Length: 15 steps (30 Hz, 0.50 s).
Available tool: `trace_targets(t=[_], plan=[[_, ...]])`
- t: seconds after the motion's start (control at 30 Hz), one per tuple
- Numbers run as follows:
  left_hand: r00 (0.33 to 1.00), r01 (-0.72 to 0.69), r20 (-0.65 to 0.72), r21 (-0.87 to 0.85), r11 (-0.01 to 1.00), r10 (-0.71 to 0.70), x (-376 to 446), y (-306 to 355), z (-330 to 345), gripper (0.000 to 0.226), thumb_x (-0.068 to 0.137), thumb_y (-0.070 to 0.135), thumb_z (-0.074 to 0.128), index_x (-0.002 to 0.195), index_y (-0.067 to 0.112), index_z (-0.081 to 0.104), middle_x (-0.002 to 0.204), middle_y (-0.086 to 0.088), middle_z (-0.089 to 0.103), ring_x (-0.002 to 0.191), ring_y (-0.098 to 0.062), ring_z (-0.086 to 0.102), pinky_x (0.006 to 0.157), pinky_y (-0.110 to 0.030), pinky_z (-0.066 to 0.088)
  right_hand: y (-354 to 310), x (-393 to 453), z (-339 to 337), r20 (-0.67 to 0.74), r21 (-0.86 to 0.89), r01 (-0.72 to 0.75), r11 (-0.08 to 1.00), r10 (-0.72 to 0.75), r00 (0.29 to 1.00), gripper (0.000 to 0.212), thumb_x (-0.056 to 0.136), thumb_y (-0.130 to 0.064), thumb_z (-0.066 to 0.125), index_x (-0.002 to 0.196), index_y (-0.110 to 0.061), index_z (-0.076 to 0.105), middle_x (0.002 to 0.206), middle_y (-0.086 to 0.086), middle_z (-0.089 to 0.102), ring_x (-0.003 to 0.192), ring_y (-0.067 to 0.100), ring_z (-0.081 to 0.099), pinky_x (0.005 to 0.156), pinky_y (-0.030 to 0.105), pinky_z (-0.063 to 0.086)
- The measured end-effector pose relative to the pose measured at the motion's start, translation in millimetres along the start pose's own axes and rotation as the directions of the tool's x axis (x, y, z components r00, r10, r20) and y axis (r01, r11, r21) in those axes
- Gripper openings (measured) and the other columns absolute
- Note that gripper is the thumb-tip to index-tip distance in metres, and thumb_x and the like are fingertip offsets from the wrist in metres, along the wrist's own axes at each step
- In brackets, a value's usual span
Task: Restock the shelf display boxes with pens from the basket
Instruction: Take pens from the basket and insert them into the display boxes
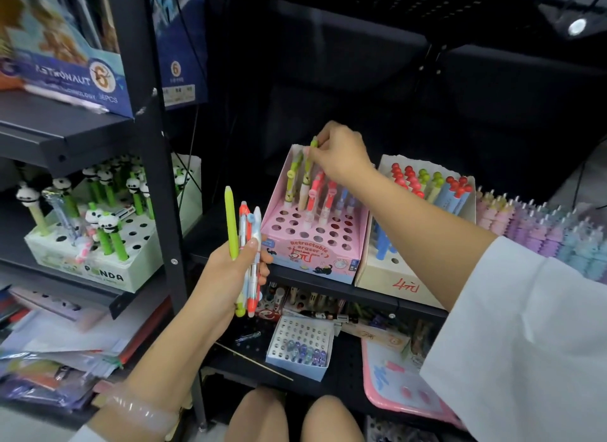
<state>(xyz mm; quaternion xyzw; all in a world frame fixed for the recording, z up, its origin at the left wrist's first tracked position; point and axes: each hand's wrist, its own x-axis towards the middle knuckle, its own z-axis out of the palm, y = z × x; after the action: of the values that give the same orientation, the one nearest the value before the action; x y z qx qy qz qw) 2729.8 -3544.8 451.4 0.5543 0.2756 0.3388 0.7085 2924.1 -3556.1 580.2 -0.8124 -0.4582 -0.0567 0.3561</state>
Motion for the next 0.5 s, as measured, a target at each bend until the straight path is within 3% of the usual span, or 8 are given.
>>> trace_targets(t=[0.13, 0.23, 0.37, 0.5], plan=[[1.000, -0.016, 0.014, -0.023, 1.000, 0.017, -2, 1, 1, 0.022, 0.097, 0.028, 0.045, 0.097, 0.014, 0.061, 0.067, 0.004, 0.066, 0.054, -0.006, 0.056, 0.048, -0.021, 0.049, 1, -2, 6, 0.134, -0.103, -0.037, 0.994, 0.051, 0.990, 0.017, 0.085, -0.023, 0.062, 0.088, -0.006, 0.064, 0.087, 0.006, 0.064, 0.081, 0.019, 0.059, 0.079, 0.036, 0.053], [0.999, -0.030, 0.019, -0.019, 0.999, 0.030, -3, 2, 1, 0.021, 0.097, 0.027, 0.044, 0.102, 0.011, 0.057, 0.068, 0.005, 0.067, 0.054, -0.005, 0.057, 0.050, -0.020, 0.050, -5, 3, 5, 0.162, -0.249, -0.043, 0.967, 0.086, 0.983, 0.021, 0.085, -0.026, 0.060, 0.091, -0.008, 0.069, 0.096, 0.009, 0.068, 0.094, 0.025, 0.062, 0.084, 0.039, 0.052], [1.000, -0.017, 0.021, -0.014, 1.000, 0.017, -5, 3, 4, 0.019, 0.096, 0.026, 0.047, 0.104, 0.012, 0.057, 0.067, 0.005, 0.067, 0.055, -0.006, 0.058, 0.051, -0.020, 0.050, -15, 9, 4, 0.212, -0.514, 0.024, 0.858, 0.100, 0.972, 0.032, 0.086, -0.033, 0.060, 0.110, -0.012, 0.062, 0.109, 0.008, 0.061, 0.106, 0.027, 0.055, 0.089, 0.036, 0.045], [1.000, 0.007, 0.025, -0.049, 0.999, -0.006, -9, 4, 5, 0.018, 0.095, 0.027, 0.049, 0.102, 0.014, 0.060, 0.068, 0.005, 0.067, 0.056, -0.006, 0.057, 0.051, -0.021, 0.050, -20, 1, 3, 0.257, -0.516, 0.095, 0.851, 0.049, 0.965, 0.039, 0.085, -0.030, 0.060, 0.121, -0.016, 0.052, 0.118, 0.007, 0.053, 0.113, 0.029, 0.050, 0.091, 0.038, 0.038]])
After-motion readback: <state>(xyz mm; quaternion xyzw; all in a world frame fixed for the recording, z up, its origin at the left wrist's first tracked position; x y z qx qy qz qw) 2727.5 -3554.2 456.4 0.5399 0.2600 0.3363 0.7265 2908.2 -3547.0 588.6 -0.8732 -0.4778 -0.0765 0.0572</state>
